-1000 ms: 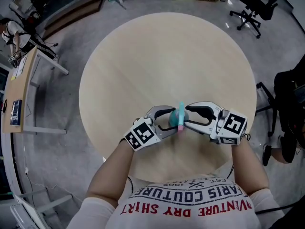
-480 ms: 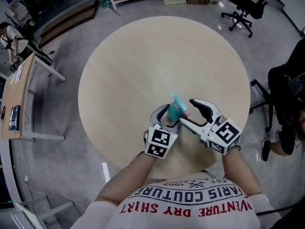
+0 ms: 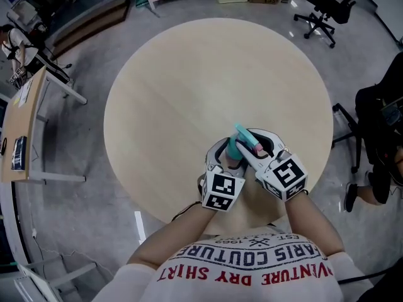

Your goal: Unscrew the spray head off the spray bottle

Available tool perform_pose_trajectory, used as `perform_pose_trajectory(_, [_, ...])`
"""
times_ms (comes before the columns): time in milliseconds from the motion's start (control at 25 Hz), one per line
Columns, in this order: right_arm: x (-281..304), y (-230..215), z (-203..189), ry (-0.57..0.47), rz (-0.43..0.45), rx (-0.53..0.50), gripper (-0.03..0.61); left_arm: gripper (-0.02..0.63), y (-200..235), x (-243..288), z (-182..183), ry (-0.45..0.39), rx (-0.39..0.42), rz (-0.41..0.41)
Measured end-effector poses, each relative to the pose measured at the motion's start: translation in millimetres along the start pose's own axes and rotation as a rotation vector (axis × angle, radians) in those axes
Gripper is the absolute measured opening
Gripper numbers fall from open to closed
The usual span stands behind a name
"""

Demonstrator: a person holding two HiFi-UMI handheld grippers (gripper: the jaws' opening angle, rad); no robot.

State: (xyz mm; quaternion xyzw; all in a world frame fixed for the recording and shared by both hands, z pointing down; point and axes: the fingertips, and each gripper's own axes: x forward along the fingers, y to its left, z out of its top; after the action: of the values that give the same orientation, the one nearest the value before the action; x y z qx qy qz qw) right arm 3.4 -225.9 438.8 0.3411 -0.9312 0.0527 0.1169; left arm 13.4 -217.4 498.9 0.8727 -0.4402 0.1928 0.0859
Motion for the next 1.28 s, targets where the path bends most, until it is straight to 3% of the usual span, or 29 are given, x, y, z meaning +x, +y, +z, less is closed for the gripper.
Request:
perform_pose_trajectory(200, [0,3,1,0.019,0.098,-0.025,0.129,0.284,-1,-2,0,-0.029,0.036,-0.087])
perform_pose_trajectory(320, [0,8,1,0.051,0.240,-0.053,0.129,0.284,-1,-5,-2,-0.052,0.101,-0.253])
perform_pose_trajectory(520, [-1,20,0,0.084,0.485,-0.091,0.129,0.284,-1,-12,-6,-0.019,0.254,-0.620])
perform_pose_trajectory(640, [-1,21,1,0.082,0.523,-0.083,0.129,0.287,-1,-13,-6,0.009,0.267,-0.694])
perform_pose_trajectory(760, [-2,22,1,0.064,0.505,-0.084,0.129,0.288,-1,-13,-6,-0.014,0.228,-0.669])
perform_pose_trajectory(880, [-1,18,4,0.050,0.430,-0.080,0.140,0.287,1,-12,-5,-0.024,0.214,-0.599])
perform_pose_trajectory(1040, [-18,-1,10,-0.001,0.261,-0.018,0.224,0.287,5,-6,-6,-0.022,0.129,-0.383])
perform_pose_trajectory(1280, [-50,0,14,-0.047,0.107,0.038,0.219,0.287,17,-5,-7,-0.024,-0.024,-0.055])
